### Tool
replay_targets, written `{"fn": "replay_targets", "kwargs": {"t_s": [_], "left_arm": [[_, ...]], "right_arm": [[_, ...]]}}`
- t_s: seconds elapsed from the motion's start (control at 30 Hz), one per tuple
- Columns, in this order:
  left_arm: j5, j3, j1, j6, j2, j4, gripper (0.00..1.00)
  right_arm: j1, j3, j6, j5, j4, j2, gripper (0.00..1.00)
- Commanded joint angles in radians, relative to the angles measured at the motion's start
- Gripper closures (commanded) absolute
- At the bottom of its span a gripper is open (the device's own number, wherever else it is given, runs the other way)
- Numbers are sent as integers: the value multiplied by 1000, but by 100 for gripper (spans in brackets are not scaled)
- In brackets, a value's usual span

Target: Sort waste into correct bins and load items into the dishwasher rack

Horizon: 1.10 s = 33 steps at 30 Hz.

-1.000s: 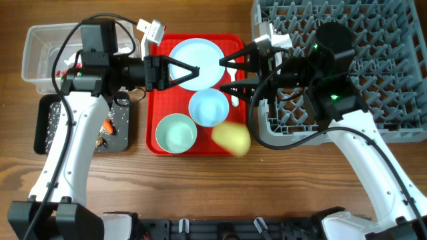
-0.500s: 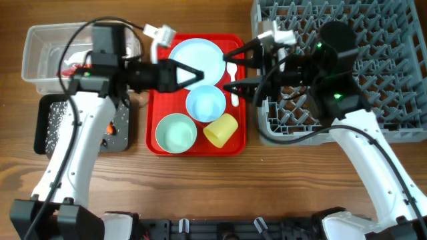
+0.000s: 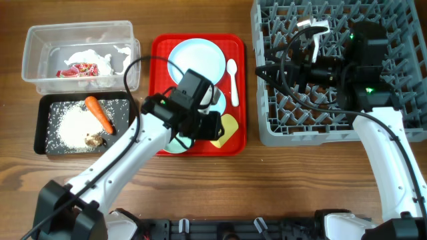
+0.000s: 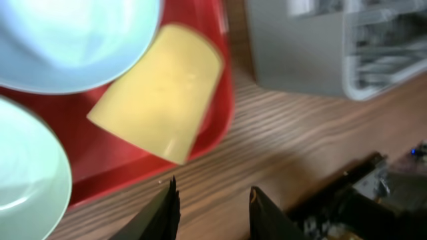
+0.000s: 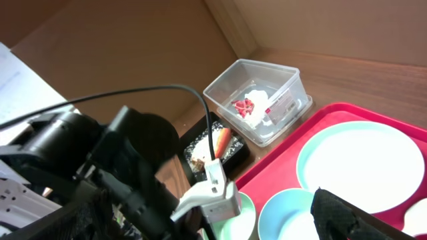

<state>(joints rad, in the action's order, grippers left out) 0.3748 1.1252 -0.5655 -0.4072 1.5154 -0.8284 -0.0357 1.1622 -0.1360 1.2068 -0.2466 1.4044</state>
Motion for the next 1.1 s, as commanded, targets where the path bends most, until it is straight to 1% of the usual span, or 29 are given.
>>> {"fn": "replay_targets", "kwargs": {"t_s": [0.0, 0.1, 0.13, 0.17, 0.3, 0.43, 0.53, 0.87, 1.0, 1.07], "left_arm": [[-53, -79, -2, -147, 3, 55, 63], [-122, -93, -2, -179, 3, 57, 57], [-150, -101, -2, -181, 3, 72, 51], [-160, -114, -2, -181, 3, 94, 47], [-159, -164, -2, -179, 3, 201, 44], [-159, -193, -2, -174, 5, 311, 44], [-155, -212, -2, -174, 5, 348, 45], [-149, -223, -1, -174, -1, 335, 50], [-41, -222, -8, -174, -49, 335, 51], [-24, -223, -31, -183, -55, 328, 50]], "right_arm": [[2, 16, 30, -14, -2, 6, 2], [2, 16, 29, -14, -2, 6, 2], [2, 16, 28, -14, -2, 6, 2], [2, 16, 28, -14, -3, 6, 2], [2, 16, 29, -14, -14, 6, 2], [2, 16, 29, -21, -29, 6, 2], [1, 16, 28, -21, -31, 6, 2], [2, 16, 29, -32, -42, 6, 2], [2, 16, 29, -41, -43, 6, 2], [2, 16, 28, -47, -43, 6, 2]]}}
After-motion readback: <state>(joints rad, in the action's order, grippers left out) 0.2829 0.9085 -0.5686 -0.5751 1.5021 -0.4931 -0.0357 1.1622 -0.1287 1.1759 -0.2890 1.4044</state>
